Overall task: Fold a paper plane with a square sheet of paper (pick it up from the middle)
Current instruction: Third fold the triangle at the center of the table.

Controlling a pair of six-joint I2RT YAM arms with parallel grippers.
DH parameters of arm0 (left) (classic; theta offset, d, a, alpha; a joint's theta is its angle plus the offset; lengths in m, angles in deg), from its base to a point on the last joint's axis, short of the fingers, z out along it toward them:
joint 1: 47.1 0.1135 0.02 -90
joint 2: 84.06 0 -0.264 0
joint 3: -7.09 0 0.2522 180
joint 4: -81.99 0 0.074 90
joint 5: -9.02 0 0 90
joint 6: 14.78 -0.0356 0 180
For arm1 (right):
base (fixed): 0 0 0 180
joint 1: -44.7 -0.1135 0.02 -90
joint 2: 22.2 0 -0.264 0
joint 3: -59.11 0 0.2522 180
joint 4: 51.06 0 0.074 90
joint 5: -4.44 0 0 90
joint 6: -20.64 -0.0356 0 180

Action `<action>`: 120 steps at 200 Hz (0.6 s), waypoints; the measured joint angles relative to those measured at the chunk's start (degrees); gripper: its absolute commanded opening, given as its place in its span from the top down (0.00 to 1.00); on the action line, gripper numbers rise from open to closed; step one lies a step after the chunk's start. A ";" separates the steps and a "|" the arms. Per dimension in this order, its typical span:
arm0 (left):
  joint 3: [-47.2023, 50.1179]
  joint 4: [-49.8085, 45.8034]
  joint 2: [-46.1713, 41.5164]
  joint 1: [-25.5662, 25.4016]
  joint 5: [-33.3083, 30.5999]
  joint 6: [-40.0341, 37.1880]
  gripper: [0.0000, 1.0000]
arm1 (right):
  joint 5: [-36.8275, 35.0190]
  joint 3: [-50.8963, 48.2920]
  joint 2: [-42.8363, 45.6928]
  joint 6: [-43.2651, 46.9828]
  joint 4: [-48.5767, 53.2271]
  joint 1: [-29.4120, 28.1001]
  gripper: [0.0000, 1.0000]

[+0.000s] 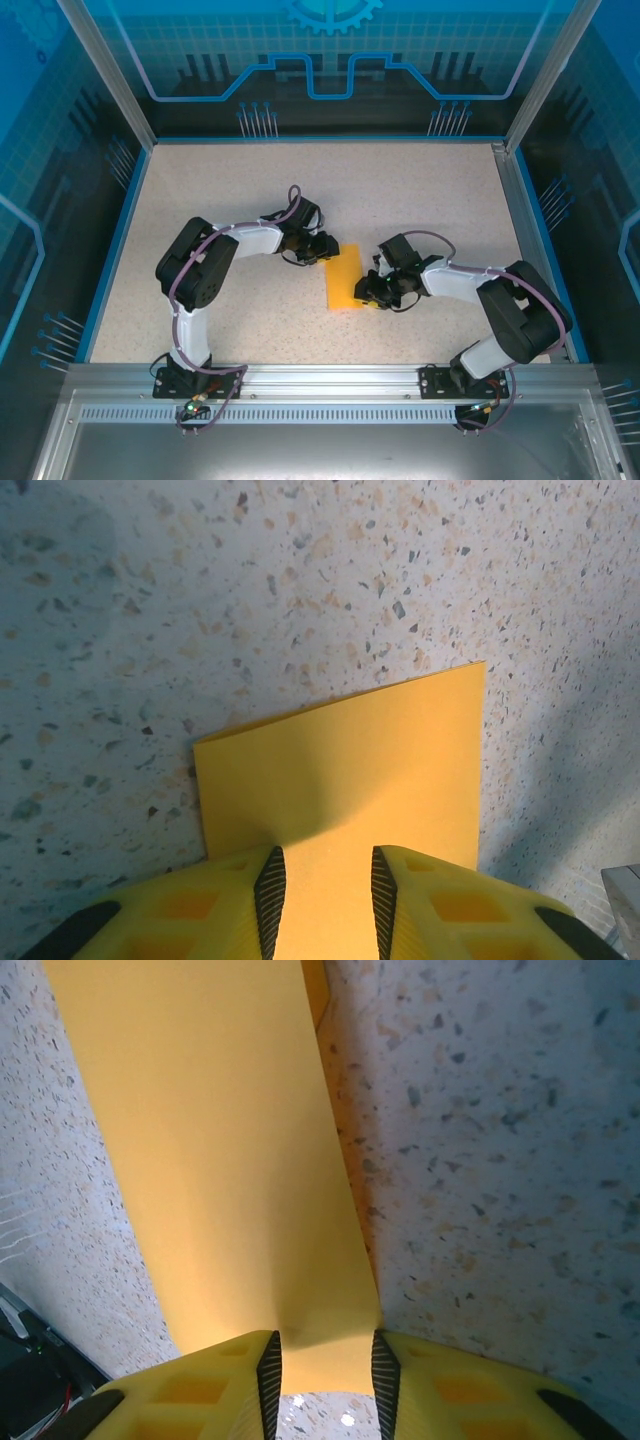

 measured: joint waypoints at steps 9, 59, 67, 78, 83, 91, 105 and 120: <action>0.00 0.00 0.00 0.00 0.07 0.00 0.66 | 0.13 0.00 0.00 -0.02 -0.15 0.00 0.63; 0.07 0.11 0.00 0.04 0.09 0.00 0.66 | 0.87 1.36 -1.16 -0.24 -0.09 -0.04 0.58; 0.07 0.13 0.00 0.04 0.11 0.00 0.66 | 1.05 1.79 -1.64 -0.24 -0.52 -0.04 0.58; 0.07 0.13 0.00 0.04 0.11 0.00 0.67 | 1.22 2.56 -2.62 -0.20 -1.77 -0.04 0.56; 0.09 0.13 0.00 0.04 0.11 0.00 0.66 | 1.20 3.02 -3.10 -0.17 -2.47 -0.02 0.56; 0.11 0.17 -0.02 0.04 0.11 0.00 0.66 | 1.25 3.76 -3.78 -0.02 -3.34 -0.02 0.56; 0.13 0.17 -0.02 0.04 0.11 0.00 0.66 | 1.29 5.01 -4.55 0.35 -4.37 0.02 0.55; 0.13 0.17 -0.02 0.04 0.11 0.00 0.66 | 1.29 6.38 -5.14 1.01 -4.74 0.20 0.53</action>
